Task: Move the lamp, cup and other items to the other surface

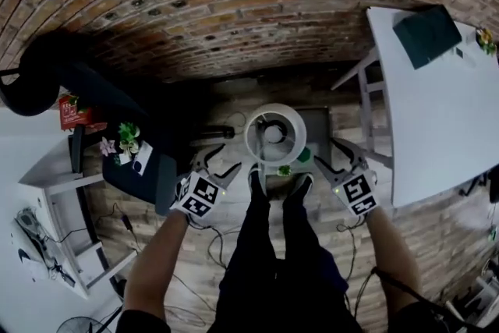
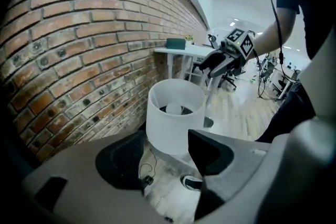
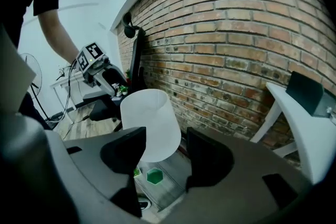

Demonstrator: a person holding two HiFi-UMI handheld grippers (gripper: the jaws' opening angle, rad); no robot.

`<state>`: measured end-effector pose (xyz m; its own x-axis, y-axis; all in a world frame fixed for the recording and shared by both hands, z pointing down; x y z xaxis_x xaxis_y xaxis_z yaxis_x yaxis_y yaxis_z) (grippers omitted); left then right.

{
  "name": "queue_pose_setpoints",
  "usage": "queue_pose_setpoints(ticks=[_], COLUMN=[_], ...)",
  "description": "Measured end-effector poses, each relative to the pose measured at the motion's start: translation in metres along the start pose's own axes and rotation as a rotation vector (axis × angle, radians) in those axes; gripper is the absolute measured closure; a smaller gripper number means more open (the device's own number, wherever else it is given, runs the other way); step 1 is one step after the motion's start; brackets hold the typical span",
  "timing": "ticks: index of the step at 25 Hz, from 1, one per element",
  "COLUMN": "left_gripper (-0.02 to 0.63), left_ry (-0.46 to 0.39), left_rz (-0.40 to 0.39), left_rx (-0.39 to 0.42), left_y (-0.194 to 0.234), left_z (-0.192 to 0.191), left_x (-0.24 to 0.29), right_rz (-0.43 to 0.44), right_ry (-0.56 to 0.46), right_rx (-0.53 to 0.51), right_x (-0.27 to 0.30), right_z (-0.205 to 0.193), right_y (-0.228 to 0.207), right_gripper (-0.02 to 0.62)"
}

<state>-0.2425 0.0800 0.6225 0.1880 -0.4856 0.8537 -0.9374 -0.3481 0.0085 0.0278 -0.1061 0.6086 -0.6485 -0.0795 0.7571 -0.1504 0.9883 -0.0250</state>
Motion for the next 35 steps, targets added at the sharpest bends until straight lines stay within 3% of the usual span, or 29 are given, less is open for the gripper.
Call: queue_pose_setpoints(ticks=[6,9,15,25,28,32,35], left_gripper=[0.337,0.331,0.325,0.307,0.304,0.304,0.304], left_ry=[0.08,0.108,0.184,0.241,0.236,0.201,0.203], left_rz=[-0.157,-0.199,-0.248,-0.296,-0.322,-0.328,-0.332], left_rx=[0.109,0.138,0.263,0.42,0.486,0.472,0.535], left_y=[0.024,0.038,0.057,0.071,0.064,0.062,0.057], left_z=[-0.03,-0.045,-0.067,-0.083,-0.079,-0.068,-0.061], left_x=[0.066,0.095,0.153,0.219,0.228,0.236,0.239], right_rz=[0.037,0.052,0.143,0.241,0.244,0.265,0.278], right_ry=[0.066,0.109,0.198,0.305,0.316,0.317,0.311], right_rx=[-0.01,-0.017,-0.148,-0.289,-0.295,-0.318,-0.345], right_x=[0.048,0.075,0.132,0.191,0.2,0.208,0.213], right_z=[-0.032,-0.047,-0.09,-0.112,-0.115,-0.11,-0.105], right_y=[0.001,-0.001,-0.006,-0.008,-0.011,-0.012,-0.008], right_gripper=[0.345,0.344,0.319,0.281,0.277,0.245,0.217])
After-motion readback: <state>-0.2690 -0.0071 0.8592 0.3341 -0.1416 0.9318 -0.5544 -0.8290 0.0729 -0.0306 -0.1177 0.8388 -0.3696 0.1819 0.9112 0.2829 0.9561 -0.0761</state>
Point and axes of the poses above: the fingertips, and each gripper's own axes: x forward along the fingers, y to its left, z out of its top, the point moved 9 cm from there along -x, backward along the fingers, and after that the axes turned 8 degrees about y, right-handed, at the moved point
